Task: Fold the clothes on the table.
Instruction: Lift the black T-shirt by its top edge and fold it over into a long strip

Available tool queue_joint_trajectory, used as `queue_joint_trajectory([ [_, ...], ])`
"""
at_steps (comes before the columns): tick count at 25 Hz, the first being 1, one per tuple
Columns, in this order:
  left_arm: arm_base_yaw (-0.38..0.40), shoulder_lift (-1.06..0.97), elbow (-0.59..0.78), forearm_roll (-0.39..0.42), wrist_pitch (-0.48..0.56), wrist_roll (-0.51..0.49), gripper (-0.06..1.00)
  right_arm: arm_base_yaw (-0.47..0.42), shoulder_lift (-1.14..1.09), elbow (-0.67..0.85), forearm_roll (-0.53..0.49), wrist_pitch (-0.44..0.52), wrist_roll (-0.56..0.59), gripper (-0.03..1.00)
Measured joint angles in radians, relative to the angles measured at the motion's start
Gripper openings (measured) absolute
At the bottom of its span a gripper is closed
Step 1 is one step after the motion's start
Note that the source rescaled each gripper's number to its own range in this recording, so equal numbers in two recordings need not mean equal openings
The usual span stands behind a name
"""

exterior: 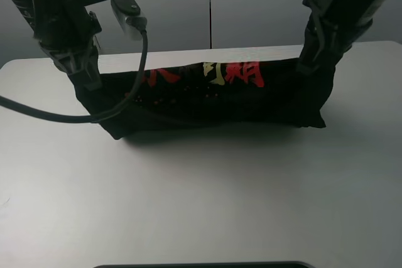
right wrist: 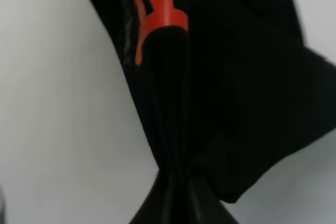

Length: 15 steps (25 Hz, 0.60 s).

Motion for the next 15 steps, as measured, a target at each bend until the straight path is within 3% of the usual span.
queue_joint_trajectory([
  [9, 0.0, 0.0, 0.198, -0.106, -0.01, -0.004, 0.0, 0.0, 0.0, 0.207, 0.077, 0.004, -0.017, 0.0],
  [12, 0.0, 0.0, 0.222, -0.093, -0.078, -0.01, 0.0, 0.0, 0.0, 0.225, 0.075, -0.007, -0.022, 0.0],
  [15, 0.0, 0.0, 0.226, -0.063, -0.204, -0.058, 0.0, 0.0, 0.0, 0.229, 0.044, -0.096, -0.02, 0.0],
])
